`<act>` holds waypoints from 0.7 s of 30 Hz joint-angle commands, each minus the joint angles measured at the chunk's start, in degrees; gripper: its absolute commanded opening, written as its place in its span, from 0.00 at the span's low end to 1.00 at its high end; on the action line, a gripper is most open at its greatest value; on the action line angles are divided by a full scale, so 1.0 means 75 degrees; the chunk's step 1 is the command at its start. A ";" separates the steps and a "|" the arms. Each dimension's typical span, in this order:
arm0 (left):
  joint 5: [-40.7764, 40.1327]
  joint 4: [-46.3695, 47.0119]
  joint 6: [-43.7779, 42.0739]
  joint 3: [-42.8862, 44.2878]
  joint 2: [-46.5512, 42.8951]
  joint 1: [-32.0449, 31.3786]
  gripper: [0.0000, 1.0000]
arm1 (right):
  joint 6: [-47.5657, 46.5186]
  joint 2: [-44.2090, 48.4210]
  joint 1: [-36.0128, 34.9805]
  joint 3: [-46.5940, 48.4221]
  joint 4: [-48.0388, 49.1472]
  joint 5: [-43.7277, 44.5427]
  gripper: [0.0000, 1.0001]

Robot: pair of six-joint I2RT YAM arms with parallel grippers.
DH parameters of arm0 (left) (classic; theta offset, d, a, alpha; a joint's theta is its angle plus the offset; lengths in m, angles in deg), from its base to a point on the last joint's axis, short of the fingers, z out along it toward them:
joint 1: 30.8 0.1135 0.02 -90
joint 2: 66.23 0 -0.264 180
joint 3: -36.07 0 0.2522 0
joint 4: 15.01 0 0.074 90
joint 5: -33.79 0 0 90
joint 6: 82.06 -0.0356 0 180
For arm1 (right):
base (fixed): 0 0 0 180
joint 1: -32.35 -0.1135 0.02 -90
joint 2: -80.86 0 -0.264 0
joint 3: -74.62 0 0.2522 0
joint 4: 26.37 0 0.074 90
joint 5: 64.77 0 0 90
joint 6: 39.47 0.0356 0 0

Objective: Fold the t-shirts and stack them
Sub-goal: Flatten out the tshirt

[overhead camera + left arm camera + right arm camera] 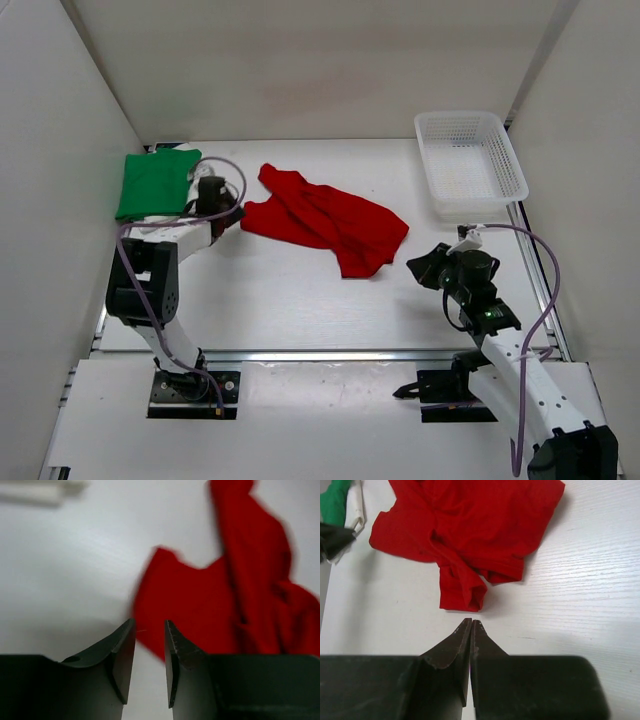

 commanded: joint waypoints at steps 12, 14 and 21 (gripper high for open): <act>-0.0156 0.0599 0.0886 -0.0336 0.0202 0.0365 0.42 | -0.0056 -0.0122 -0.0543 -0.0409 0.0888 -0.0220 0.00; -0.0474 0.0202 0.0453 0.0411 0.0611 0.0142 0.48 | -0.0184 -0.0390 -0.0683 -0.0374 0.0935 -0.0173 0.00; 0.0052 -0.0866 0.0077 0.2125 0.2206 0.0141 0.53 | -0.0864 -0.2777 -0.1597 0.0808 0.1029 0.0423 0.23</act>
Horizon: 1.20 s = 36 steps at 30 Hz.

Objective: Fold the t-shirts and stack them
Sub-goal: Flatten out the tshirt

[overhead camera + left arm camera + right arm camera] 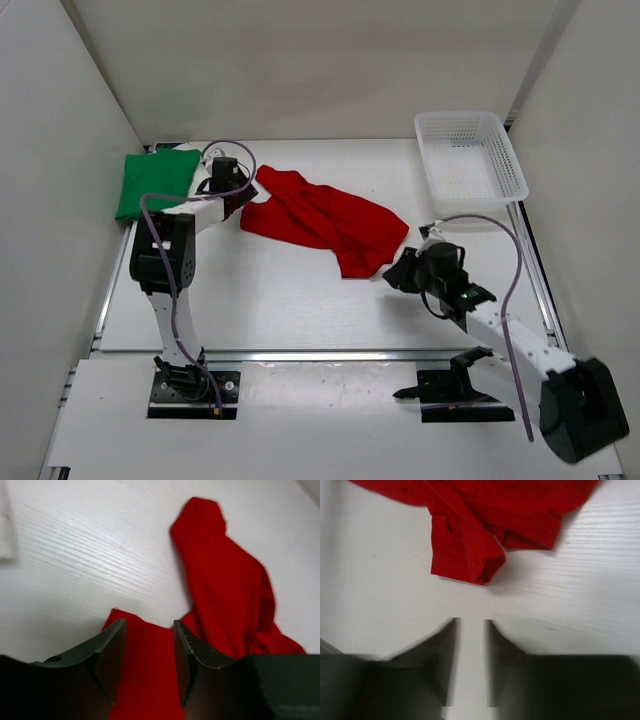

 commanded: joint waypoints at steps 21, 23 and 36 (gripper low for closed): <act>0.0802 0.0078 -0.0280 -0.0070 -0.0251 -0.0172 0.00 | -0.0651 -0.3390 0.0409 0.3207 0.0854 -0.0482 0.00; 0.0907 0.0125 -0.0162 -0.0035 -0.0614 -0.0195 0.00 | -0.0848 -0.3425 0.0469 0.4339 0.0609 -0.0343 0.00; 0.0533 0.0674 0.0364 -0.2703 -0.4200 0.0661 0.00 | -0.2818 -0.2341 -0.0898 0.8772 -0.1916 -0.0027 0.00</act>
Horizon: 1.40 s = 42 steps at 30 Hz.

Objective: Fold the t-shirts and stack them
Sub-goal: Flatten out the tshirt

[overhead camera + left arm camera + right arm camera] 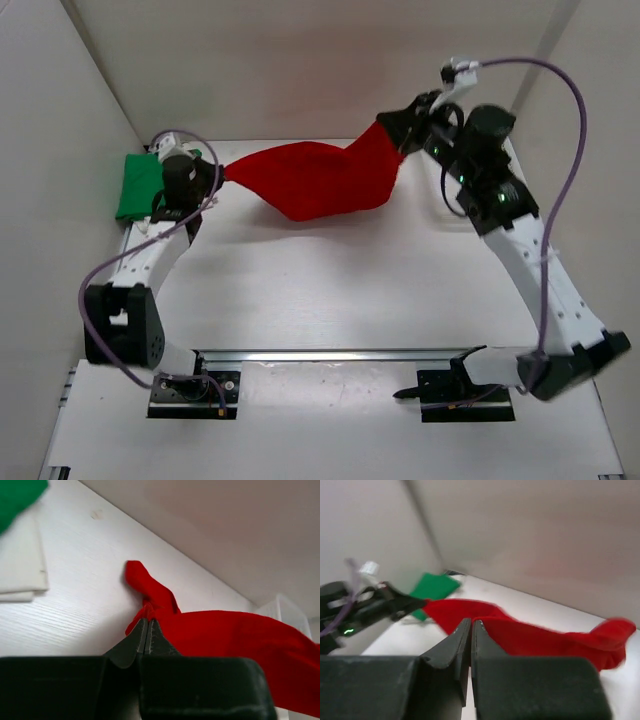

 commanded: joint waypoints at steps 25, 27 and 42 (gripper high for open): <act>-0.0337 -0.0276 0.0598 -0.6204 -0.4193 0.1565 0.38 | 0.1901 0.6440 0.0923 -0.9304 -0.1027 -0.0863 0.00; -0.0057 -0.0124 0.0656 -0.6321 -0.4135 0.1612 0.43 | 0.1971 0.6521 0.0993 -0.9468 -0.0852 -0.1189 0.00; 0.0331 0.0860 0.1194 -0.5384 -0.1229 0.1202 0.29 | 0.2183 0.6533 0.0900 -0.9820 -0.0405 -0.1332 0.00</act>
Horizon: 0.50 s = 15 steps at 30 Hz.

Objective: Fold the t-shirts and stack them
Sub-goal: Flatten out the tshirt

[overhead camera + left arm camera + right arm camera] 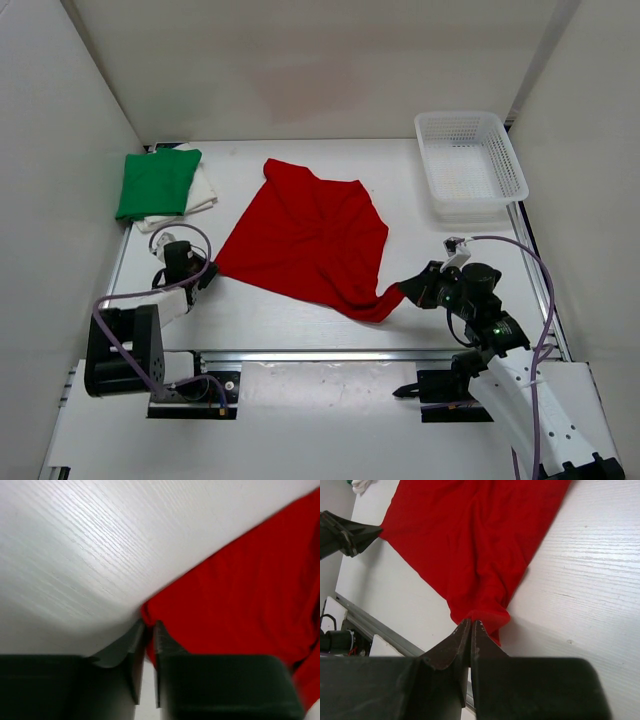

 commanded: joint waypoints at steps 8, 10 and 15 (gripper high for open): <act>-0.0053 0.0161 0.0000 0.0363 -0.0335 -0.0294 0.00 | 0.0189 -0.0061 -0.0029 0.0001 0.0407 0.0188 0.00; -0.0067 0.0056 -0.0094 0.0562 -0.0687 -0.0387 0.00 | 0.0213 -0.0214 -0.0065 0.0024 0.0454 0.0246 0.00; -0.0067 -0.0425 -0.0481 0.1627 -0.0934 -0.0938 0.00 | 0.0248 -0.0787 0.0099 0.0668 0.0641 0.0293 0.00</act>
